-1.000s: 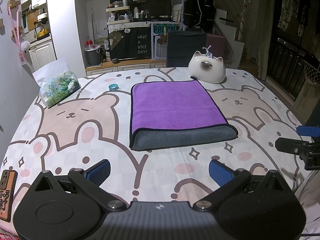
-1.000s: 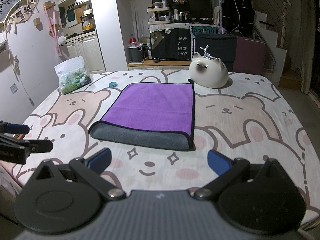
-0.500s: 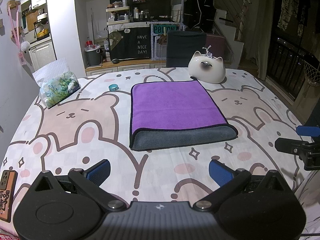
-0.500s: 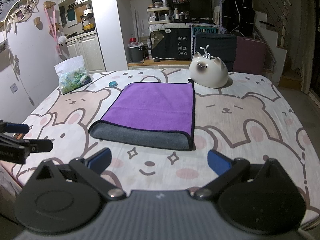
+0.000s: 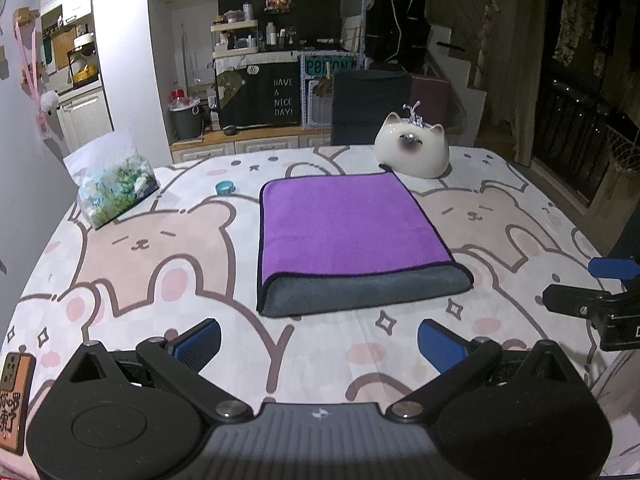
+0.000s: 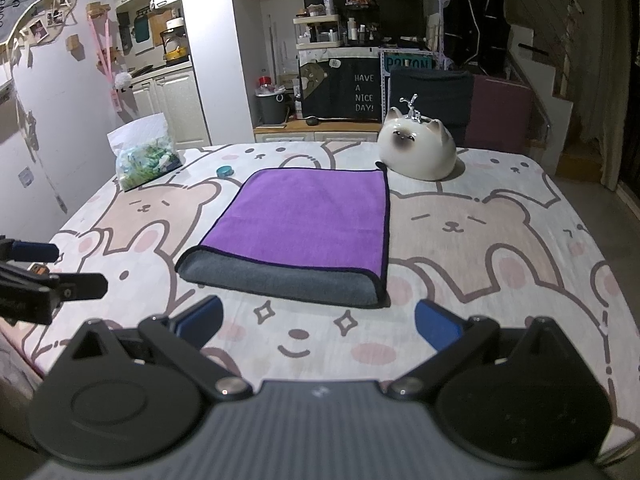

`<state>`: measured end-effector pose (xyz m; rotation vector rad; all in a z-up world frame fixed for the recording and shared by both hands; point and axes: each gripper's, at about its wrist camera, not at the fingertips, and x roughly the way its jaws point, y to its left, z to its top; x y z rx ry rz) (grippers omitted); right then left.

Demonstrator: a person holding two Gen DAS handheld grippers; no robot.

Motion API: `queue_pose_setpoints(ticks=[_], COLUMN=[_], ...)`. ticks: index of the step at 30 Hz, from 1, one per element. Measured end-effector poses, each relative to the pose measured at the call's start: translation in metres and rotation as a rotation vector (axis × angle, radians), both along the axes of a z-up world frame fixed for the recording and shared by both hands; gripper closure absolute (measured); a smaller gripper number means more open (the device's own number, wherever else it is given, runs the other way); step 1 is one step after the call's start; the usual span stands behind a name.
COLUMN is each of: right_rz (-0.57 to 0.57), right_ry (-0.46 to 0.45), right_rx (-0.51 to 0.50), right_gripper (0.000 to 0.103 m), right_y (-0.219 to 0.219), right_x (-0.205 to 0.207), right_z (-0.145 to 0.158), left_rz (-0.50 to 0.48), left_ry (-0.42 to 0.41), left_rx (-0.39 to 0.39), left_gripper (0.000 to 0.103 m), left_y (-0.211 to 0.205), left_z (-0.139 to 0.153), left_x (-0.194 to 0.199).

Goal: Fold towel

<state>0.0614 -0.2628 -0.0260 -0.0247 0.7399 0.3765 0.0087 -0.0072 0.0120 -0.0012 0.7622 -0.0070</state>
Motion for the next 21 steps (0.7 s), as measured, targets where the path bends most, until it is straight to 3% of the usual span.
queue_pose_setpoints(ticks=[12,21], right_rz=[-0.022,-0.047], right_ry=[-0.049,-0.070], right_rx=[-0.003,0.026], right_gripper=[0.000,0.000], right_y=[-0.006,-0.014], right_x=[0.038,0.080], right_z=[0.023,0.032], left_rz=[0.070,0.117], left_ry=[-0.070,-0.073], left_rx=[0.049,0.034], left_gripper=[0.000,0.000], left_y=[0.013,0.029], left_z=[0.027,0.033], left_x=[0.041,0.087])
